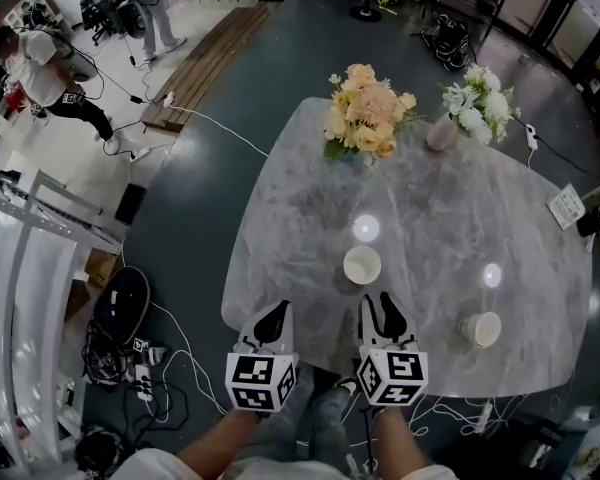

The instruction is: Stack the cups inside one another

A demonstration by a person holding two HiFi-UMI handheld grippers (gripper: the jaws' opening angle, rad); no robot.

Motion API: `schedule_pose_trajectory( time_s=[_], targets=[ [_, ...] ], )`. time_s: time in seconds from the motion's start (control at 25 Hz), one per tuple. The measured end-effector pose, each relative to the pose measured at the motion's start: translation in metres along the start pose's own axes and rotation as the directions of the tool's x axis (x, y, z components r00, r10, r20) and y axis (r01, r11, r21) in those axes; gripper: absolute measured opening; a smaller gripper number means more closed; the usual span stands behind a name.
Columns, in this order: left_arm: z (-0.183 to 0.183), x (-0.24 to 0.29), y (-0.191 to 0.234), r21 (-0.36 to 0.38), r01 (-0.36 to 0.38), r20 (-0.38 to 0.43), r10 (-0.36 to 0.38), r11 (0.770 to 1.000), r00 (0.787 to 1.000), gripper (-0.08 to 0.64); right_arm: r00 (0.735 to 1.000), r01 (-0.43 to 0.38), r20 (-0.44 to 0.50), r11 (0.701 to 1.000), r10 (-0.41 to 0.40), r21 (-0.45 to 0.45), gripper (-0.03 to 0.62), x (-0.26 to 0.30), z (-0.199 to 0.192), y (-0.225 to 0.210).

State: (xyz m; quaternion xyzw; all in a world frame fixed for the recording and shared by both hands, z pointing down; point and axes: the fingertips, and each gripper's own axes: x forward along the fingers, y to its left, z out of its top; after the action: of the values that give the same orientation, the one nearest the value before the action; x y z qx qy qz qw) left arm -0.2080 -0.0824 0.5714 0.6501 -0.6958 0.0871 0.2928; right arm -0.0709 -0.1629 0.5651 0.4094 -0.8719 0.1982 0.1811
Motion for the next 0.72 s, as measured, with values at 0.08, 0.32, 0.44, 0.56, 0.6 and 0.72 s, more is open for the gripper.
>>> schedule_pose_trajectory(
  time_s=[0.08,0.32,0.44,0.56,0.6,0.72],
  targets=[
    [0.000,0.004,0.004,-0.003,-0.003,-0.003,0.003,1.000,1.000,-0.005,1.000,-0.005,-0.010,1.000,0.005,-0.002,0.104,0.006,-0.002,0.001],
    [-0.006,0.013,0.013,-0.015,-0.013,-0.019,0.013,1.000,1.000,-0.005,0.999,-0.010,-0.042,1.000,0.010,-0.001,0.149,0.020,-0.011,0.002],
    [-0.009,0.017,0.014,-0.021,-0.014,-0.027,0.013,1.000,1.000,-0.005,0.999,-0.009,-0.053,1.000,0.008,-0.004,0.173,0.026,-0.014,0.000],
    [-0.010,0.021,0.016,-0.026,-0.015,-0.033,0.014,1.000,0.999,-0.005,0.998,-0.015,-0.069,1.000,0.014,-0.015,0.198,0.033,-0.016,0.000],
    [-0.010,0.022,0.017,-0.027,-0.016,-0.035,0.015,0.999,0.999,-0.005,0.997,-0.019,-0.077,1.000,0.018,-0.019,0.205,0.036,-0.017,0.001],
    [-0.011,0.025,0.020,-0.030,-0.017,-0.042,0.016,0.999,0.999,-0.005,0.995,-0.034,-0.094,0.999,0.031,-0.026,0.221,0.043,-0.019,0.003]
  ],
)
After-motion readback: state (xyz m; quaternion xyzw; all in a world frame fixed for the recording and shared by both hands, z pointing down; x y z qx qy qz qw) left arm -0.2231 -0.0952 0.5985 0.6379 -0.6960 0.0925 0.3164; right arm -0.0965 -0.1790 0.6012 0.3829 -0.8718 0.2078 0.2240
